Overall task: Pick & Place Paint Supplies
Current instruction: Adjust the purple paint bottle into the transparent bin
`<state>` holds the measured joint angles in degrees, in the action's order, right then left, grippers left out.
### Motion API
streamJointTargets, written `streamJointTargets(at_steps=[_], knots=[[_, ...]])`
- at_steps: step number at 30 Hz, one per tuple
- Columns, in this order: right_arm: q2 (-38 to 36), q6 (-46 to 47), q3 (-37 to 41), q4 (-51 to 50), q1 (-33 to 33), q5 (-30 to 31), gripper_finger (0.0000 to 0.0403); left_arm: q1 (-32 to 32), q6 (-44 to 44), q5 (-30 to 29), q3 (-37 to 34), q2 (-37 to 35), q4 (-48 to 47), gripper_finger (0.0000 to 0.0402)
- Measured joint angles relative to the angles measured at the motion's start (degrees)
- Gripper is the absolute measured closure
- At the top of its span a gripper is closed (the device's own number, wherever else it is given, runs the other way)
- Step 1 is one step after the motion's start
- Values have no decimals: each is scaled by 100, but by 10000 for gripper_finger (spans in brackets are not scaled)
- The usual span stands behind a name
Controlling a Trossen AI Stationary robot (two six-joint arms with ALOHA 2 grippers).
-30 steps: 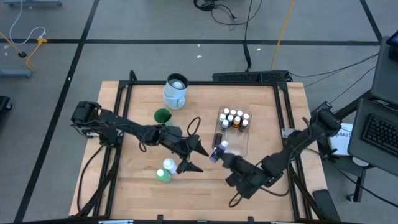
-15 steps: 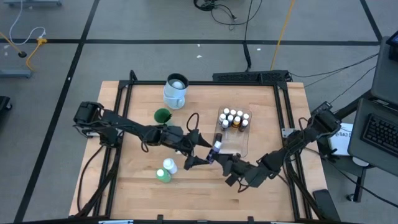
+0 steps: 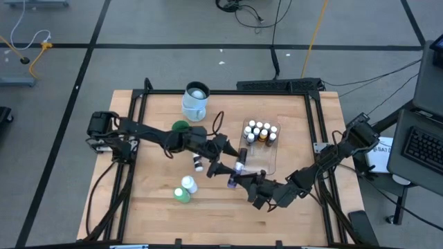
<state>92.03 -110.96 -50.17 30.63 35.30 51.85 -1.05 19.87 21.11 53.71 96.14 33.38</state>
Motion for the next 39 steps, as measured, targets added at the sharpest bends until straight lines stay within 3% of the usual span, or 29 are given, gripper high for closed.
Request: streamJointTargets(at_steps=[8, 12, 16, 24, 34, 39], knots=[[0, -131, 2, -27, -80, -140, 316, -20, -159, -14, 507, 297, -175, 5], [0, -117, 2, -45, -82, -101, 316, -20, -269, -131, 691, 380, -498, 35], [9, -75, 4, -87, -80, -45, 316, -25, -286, -154, 703, 389, -519, 102], [13, 118, 2, -362, -73, 187, 316, -45, -277, -26, 709, 362, -500, 279], [13, 588, 2, -421, -71, 143, 316, -128, -707, -20, 711, 354, -593, 284], [9, 1191, 2, -483, -16, 52, 295, -138, -846, 38, 709, 354, -632, 285]])
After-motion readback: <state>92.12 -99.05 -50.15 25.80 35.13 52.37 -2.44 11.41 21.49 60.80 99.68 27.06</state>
